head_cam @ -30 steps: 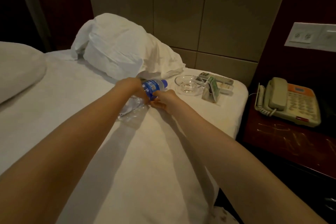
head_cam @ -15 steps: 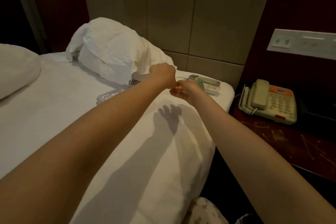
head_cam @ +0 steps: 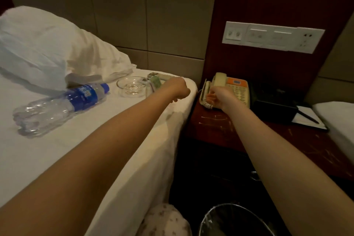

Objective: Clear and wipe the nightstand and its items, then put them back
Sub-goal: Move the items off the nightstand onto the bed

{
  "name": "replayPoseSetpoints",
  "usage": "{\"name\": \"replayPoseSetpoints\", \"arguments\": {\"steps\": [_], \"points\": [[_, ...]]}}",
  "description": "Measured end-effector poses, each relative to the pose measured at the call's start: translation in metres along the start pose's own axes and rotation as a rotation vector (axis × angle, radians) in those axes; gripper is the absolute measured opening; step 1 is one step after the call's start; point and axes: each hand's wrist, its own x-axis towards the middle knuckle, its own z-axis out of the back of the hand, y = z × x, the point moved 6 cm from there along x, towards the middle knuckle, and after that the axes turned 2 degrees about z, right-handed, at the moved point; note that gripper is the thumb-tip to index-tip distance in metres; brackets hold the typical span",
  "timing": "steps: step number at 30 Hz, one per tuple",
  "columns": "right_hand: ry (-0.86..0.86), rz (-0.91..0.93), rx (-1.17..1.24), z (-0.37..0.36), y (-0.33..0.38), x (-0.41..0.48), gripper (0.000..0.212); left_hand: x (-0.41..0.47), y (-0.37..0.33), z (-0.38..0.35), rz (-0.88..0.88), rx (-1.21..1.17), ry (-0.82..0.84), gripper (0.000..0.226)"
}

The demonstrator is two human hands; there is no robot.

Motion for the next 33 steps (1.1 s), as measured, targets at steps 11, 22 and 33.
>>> {"name": "replayPoseSetpoints", "arguments": {"steps": [11,22,33], "points": [[-0.181,-0.022,-0.386,0.104,-0.036,0.034,0.016,0.062,-0.051,-0.070,-0.020,0.044,-0.017,0.036],[-0.250,0.044,-0.803,0.115,-0.031,0.040,0.031,0.116,-0.051,-0.099,0.065,0.263,0.019,0.030],[-0.007,-0.135,0.205,0.089,-0.043,0.051,0.049,0.122,-0.057,-0.066,0.039,0.242,0.105,0.018]]}}
